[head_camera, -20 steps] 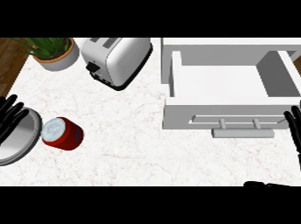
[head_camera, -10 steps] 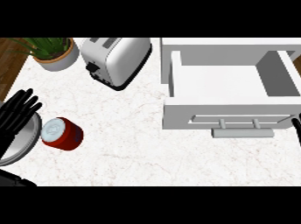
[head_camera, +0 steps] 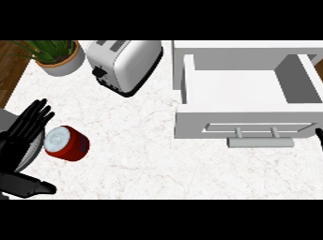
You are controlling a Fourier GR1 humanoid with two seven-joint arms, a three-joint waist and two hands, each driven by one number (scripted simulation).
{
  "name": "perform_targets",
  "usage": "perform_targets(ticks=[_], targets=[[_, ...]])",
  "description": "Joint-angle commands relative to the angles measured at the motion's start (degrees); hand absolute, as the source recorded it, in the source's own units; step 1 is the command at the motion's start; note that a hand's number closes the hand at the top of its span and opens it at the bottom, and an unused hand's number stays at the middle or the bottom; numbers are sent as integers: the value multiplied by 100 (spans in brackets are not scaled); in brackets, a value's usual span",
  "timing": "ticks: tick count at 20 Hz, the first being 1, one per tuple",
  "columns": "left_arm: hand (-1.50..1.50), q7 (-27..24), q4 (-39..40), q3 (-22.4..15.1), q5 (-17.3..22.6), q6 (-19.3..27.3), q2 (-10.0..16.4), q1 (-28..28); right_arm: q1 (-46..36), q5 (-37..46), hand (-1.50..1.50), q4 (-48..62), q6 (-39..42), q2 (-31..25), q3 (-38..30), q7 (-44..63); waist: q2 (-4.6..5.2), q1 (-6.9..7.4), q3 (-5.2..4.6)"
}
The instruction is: Pick up the can, place it into the drawer and close the drawer
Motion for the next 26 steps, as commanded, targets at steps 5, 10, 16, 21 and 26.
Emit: perform_targets(ticks=[5,10,16,21,26], targets=[[-150,-779,689,18,-540,58,-55,52,490,152,-150,-75,272,223,64,-340,-4,2,0],[-150,-1536,1617,130,-937,-38,232,-205,-274,-73,-150,142,181,-17,-236,164,0,6,-1],[-150,-2000,2871,378,-993,-208,686,-841,22,331,-150,-68,149,321,188,-68,2,-17,-2],[-150,-2489,3372,297,-1198,-173,690,-892,-444,160,-150,-76,49,92,-177,415,2,-1,-1],[-150,-3227,3853,230,-1466,-147,668,-568,-133,71,-150,62,302,98,-348,1,3,-5,-2]])
